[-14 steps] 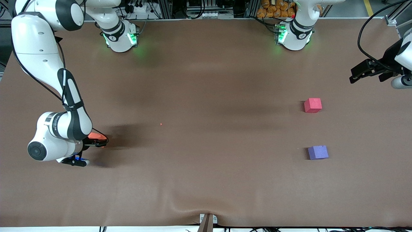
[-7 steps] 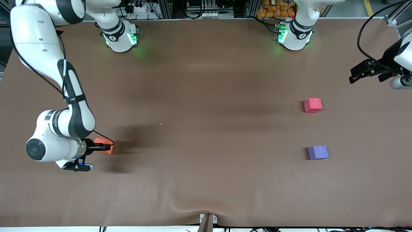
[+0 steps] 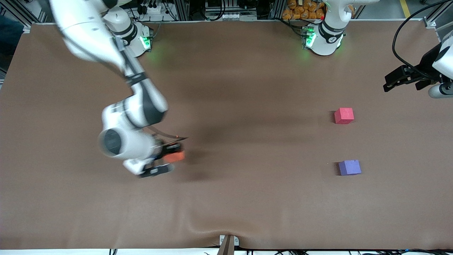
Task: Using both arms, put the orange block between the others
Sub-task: 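Lift and carry the orange cube with the right gripper to mid-table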
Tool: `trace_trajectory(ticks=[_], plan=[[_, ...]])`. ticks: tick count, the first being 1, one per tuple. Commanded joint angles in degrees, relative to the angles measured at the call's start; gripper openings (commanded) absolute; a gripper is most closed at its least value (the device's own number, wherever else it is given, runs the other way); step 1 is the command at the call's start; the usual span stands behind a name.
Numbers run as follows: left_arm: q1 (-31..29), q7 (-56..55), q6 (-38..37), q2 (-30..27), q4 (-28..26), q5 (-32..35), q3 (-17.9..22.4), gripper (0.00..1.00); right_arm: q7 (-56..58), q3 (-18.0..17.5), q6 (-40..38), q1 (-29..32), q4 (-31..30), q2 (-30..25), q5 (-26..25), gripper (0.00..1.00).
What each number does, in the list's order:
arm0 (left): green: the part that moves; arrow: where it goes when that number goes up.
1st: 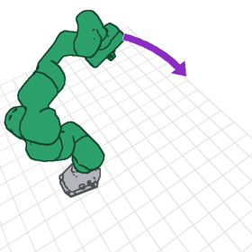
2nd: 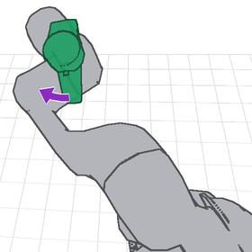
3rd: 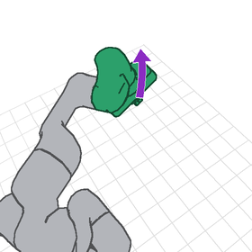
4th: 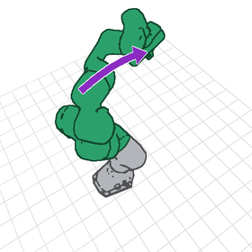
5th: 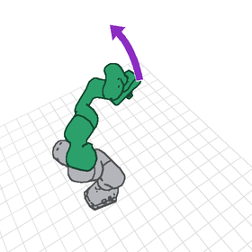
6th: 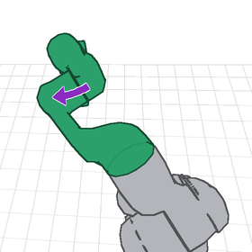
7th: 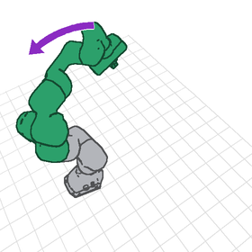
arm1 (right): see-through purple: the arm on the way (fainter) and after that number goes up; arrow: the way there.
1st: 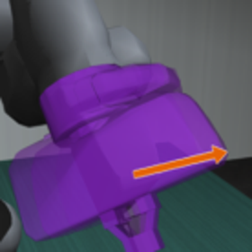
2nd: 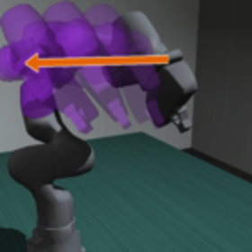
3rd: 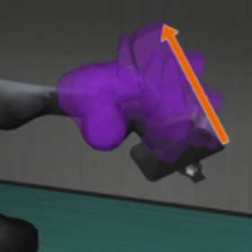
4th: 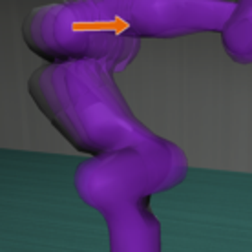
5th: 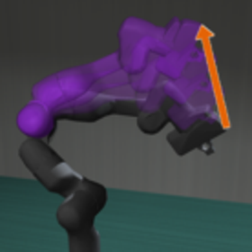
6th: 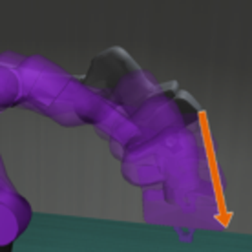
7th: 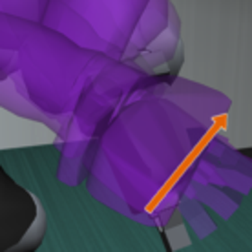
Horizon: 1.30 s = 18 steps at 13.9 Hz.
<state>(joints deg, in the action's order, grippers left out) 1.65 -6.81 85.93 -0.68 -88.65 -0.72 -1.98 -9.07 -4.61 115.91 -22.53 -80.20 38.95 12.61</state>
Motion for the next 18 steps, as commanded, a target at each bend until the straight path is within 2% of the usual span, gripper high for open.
trace_trajectory(ticks=[1, 4, 8, 9, 10, 11, 15, 18], plan=[[-0.33, 1.09, -0.06, -0.02, 0.14, 1.16, -0.3, 1.0, -5.07, 1.36, 1.77, -6.54, -0.22, 0.77, 1.36, 0.16], [-0.34, 1.09, 0.03, 0.07, 0.14, 1.16, -0.3, 1.0, -9.03, 1.8, 2.56, -10.94, -0.22, 2.35, 1.45, 0.2], [-0.25, 1.09, 0.11, 0.07, 0.14, 1.16, -0.3, 1.0, -16.23, 2.94, 6.24, -15.87, -0.22, 5.87, 1.45, 0.39], [-0.33, 1.09, 0.11, 0.07, 0.14, 1.16, -0.39, 1.0, -17.55, 2.94, 7.21, -15.96, -0.22, 6.48, 1.71, 0.69], [-0.34, 1.09, 0.11, 0.07, 0.14, 1.16, -0.3, 1.0, -18.69, 2.94, 7.4, -16.05, -0.22, 6.92, 2.5, 0.88], [-0.34, 1.09, 0.11, 0.07, 0.14, 1.16, -0.3, 1.0, -18.79, 2.94, 7.49, -16.48, -0.31, 7.28, 2.68, 1.0], [-0.07, 1.09, 0.64, 0.94, 0.14, 1.16, -0.39, 1.0, -18.0, 3.03, 8.98, -16.5, -0.14, 7.28, 2.85, 1.0], [0.54, 0.66, 1.08, 1.82, -0.03, 1.16, -0.65, 1.0, -18.18, 2.85, 7.67, -13.69, 0.3, 3.17, 3.12, 1.0]])
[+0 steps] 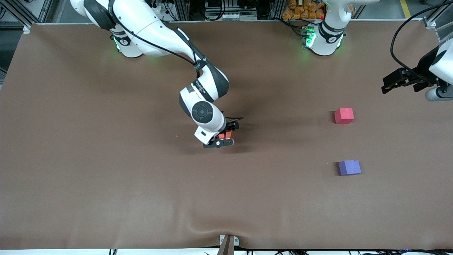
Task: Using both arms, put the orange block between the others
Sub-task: 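Lift and carry the orange cube with the right gripper to mid-table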
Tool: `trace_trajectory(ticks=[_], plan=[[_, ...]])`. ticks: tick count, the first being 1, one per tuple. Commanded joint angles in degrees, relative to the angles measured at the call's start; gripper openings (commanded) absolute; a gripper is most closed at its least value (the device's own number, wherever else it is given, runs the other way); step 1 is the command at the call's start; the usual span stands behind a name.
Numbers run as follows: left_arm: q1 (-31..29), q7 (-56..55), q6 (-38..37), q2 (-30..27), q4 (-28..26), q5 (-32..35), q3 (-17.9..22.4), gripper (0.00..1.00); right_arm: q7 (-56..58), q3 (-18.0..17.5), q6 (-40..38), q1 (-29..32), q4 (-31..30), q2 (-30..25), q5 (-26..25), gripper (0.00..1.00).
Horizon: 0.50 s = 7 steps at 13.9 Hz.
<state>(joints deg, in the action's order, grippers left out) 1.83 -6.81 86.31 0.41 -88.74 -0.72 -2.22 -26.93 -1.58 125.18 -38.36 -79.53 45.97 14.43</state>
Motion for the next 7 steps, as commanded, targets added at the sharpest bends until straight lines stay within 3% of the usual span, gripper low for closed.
trace_trajectory(ticks=[1, 7], plan=[[0.81, 0.22, 0.79, 0.91, 0.06, 1.16, -0.51, 1.0, -0.32, -0.18, -2.21, 3.19, -0.37, -5.61, 1.22, 1.0], [3.88, -1.01, 2.02, 3.45, 0.85, 0.37, -0.59, 1.0, 0.03, -0.01, -12.66, 14.95, -0.37, -17.3, 0.6, 1.0]])
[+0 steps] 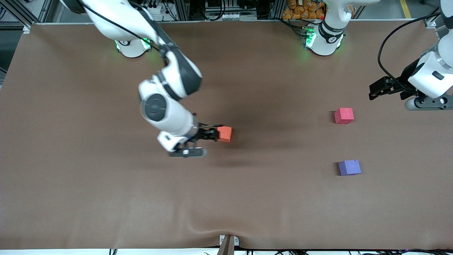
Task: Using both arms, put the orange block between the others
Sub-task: 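Lift and carry the orange cube with the right gripper to mid-table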
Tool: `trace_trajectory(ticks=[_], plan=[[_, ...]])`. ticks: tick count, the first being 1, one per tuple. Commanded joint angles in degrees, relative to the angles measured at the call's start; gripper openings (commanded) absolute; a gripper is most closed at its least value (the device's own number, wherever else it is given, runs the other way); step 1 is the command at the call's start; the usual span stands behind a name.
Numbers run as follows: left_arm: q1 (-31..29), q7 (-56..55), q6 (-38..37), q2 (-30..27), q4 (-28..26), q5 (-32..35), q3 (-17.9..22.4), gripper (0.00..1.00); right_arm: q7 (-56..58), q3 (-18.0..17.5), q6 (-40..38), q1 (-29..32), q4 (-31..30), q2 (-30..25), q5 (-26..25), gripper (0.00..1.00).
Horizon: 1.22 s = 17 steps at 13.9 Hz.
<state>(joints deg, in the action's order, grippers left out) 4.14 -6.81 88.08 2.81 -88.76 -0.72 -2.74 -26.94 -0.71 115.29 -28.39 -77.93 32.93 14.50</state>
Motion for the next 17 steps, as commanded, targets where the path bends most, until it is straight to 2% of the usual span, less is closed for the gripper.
trace_trajectory(ticks=[1, 3, 6, 9, 11, 14, 17], plan=[[2.79, -1.53, 0.25, 1.58, 0.87, 0.28, -0.07, 1.0, 0.22, -0.87, -5.4, 8.05, -2.23, -6.36, 0.62, 1.0], [5.86, -5.21, 0.25, 3.51, 2.26, 0.28, -0.07, 1.0, 1.1, -0.87, -11.73, 13.24, -2.32, -10.32, 0.53, 1.0], [11.84, -12.07, 0.34, 8.16, 5.34, 0.28, 0.02, 1.0, 11.96, -0.87, -19.12, 21.07, -2.58, -15.16, 0.18, 1.0], [16.76, -17.6, 3.06, 11.85, 5.44, 0.19, -0.07, 1.0, 19.63, -0.87, -23.52, 27.76, -2.58, -18.42, -4.63, 1.0], [21.07, -22.34, 5.69, 13.79, 5.52, 0.11, -0.07, 1.0, 23.06, -0.87, -23.8, 30.75, -2.41, -19.74, -10.17, 1.0], [26.78, -27.28, 12.18, 17.74, 6.05, -0.69, -0.07, 1.0, 25.27, -0.78, -25.99, 34.01, -2.67, -21.67, -11.51, 1.0], [32.76, -28.96, 15.19, 26.6, 13.58, -0.69, 0.02, 1.0, 25.8, -0.78, -28.89, 34.36, -2.76, -22.29, -15.2, 1.0]])
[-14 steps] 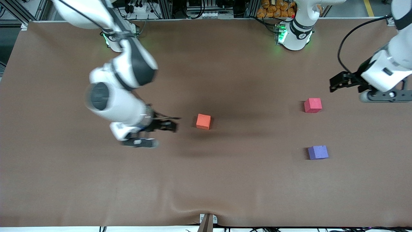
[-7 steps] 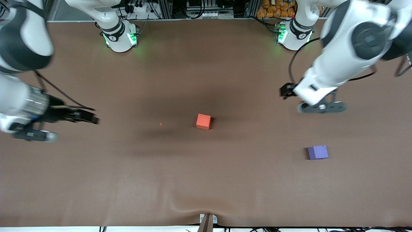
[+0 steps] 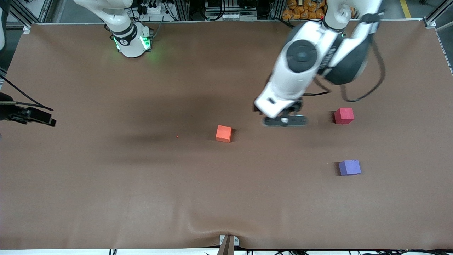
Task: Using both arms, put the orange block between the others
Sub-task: 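Lift and carry the orange cube with the right gripper to mid-table, then set down the cube with the right gripper while the left gripper approaches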
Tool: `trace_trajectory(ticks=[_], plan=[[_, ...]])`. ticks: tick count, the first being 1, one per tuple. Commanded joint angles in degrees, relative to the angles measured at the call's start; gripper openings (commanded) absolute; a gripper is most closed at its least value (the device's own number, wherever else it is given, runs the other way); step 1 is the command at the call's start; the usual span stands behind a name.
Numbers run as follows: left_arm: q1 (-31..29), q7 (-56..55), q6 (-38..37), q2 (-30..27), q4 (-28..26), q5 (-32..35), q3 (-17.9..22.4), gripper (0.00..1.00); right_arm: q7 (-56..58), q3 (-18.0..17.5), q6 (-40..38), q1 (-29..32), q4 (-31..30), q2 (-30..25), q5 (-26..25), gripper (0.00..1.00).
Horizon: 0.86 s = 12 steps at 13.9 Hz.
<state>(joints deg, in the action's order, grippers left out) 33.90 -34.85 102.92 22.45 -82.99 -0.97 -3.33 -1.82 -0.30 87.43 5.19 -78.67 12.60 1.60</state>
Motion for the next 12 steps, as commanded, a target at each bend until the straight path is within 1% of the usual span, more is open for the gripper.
trace_trajectory(ticks=[1, 3, 6, 10, 12], plan=[[4.23, -0.83, 1.57, 9.95, 10.36, -0.43, 0.69, 1.0, 0.68, -1.2, -2.07, 0.78, -2.36, -2.05, -2.31, 1.0], [5.12, -0.13, 7.44, 13.48, 11.09, -0.43, 0.6, 1.0, -0.02, -1.2, -3.67, 0.44, -4.81, -3.97, -2.22, 1.0], [8.01, -0.13, 13.52, 17.97, 11.62, -0.26, 1.22, 1.0, -0.55, -1.2, -4.28, -1.23, -7.55, -6.0, -1.95, 1.0], [9.51, -0.22, 16.07, 21.31, 11.62, -0.26, 1.13, 1.0, -1.87, -1.11, -6.48, -1.67, -7.73, -6.88, -1.95, 1.0], [10.3, -0.22, 17.74, 23.07, 11.62, -0.26, 1.13, 1.0, -1.87, -1.11, -5.96, -2.64, -7.38, -7.67, -2.13, 1.0]])
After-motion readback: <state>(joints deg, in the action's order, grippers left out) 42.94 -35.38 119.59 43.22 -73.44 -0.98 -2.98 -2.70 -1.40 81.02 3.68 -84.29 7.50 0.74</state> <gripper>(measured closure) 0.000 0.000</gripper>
